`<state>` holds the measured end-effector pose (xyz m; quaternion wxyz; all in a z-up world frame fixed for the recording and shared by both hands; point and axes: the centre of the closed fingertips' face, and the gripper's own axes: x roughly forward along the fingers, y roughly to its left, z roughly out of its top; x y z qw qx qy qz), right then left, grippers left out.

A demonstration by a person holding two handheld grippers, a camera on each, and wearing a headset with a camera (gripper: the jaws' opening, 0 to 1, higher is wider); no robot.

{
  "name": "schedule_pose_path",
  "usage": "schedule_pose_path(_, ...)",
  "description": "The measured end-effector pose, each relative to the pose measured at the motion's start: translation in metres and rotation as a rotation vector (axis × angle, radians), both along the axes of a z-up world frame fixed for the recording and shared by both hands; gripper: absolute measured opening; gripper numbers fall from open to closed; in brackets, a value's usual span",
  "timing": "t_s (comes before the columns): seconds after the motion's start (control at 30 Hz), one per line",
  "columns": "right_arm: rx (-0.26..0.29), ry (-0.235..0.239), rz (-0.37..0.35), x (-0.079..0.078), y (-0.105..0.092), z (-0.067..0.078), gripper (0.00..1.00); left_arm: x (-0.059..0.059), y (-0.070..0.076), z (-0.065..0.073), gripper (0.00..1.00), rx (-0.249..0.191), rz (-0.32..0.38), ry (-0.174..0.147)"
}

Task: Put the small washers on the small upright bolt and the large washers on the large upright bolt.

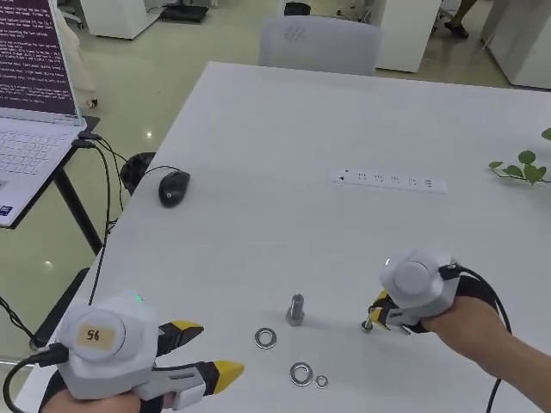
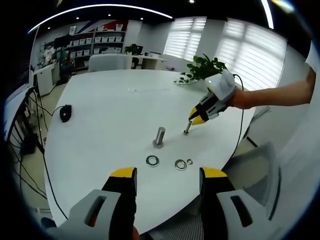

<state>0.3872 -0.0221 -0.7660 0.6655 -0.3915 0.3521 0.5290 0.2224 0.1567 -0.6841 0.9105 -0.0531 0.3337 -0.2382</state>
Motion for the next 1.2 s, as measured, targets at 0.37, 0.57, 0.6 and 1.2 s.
schedule_pose_path(0.37,-0.008,-0.004,0.002,0.000,0.000,0.001,0.13,0.000,-0.001,0.000,0.49,0.000,-0.003,0.000)
schedule_pose_path(0.57,-0.009,-0.008,0.010,-0.001,0.001,0.000,0.13,0.000,-0.001,-0.001,0.49,-0.002,-0.001,0.000)
schedule_pose_path(0.6,-0.010,-0.007,0.010,-0.001,0.002,0.000,0.13,0.000,-0.001,-0.001,0.49,-0.002,-0.002,0.000)
schedule_pose_path(1.2,-0.036,0.044,0.002,-0.002,0.002,-0.027,0.14,-0.003,0.002,-0.004,0.49,-0.005,0.009,0.008)
